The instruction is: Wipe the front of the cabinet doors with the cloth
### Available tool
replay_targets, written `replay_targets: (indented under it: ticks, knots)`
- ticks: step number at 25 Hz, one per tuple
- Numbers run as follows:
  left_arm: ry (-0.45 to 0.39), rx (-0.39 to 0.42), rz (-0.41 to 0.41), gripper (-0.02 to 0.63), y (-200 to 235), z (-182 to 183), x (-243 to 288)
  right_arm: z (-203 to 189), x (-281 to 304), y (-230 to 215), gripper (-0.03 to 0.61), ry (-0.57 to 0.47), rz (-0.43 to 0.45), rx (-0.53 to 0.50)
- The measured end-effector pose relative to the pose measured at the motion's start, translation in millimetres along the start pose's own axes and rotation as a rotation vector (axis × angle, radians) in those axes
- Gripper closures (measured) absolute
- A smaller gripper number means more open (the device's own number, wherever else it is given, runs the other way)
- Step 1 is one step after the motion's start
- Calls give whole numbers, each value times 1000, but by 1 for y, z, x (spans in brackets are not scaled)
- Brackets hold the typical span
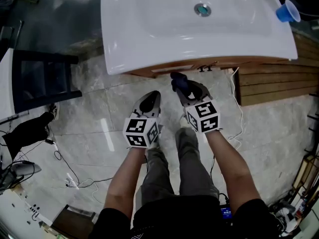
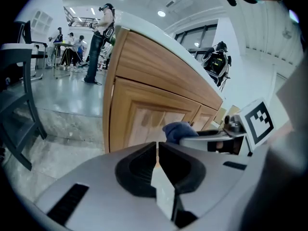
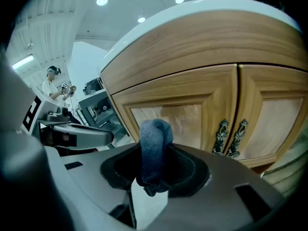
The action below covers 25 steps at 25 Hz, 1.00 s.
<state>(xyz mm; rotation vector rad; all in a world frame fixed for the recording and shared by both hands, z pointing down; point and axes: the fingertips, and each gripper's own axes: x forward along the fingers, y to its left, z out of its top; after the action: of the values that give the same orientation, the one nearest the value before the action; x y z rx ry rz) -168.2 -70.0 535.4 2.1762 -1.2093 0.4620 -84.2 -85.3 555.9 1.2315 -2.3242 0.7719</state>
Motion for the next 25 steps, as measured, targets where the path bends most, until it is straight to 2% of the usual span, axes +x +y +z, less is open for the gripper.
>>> replay_targets:
  ticks: [12, 18, 25]
  knots:
    - [2, -57, 98, 592, 57, -26, -41, -10, 55, 67, 426, 67, 93, -43]
    - [-2, -82, 125, 592, 75, -33, -44, -9, 81, 83, 426, 84, 108, -67]
    - [-9, -67, 128, 592, 85, -26, -35, -8, 96, 80, 426, 97, 98, -80]
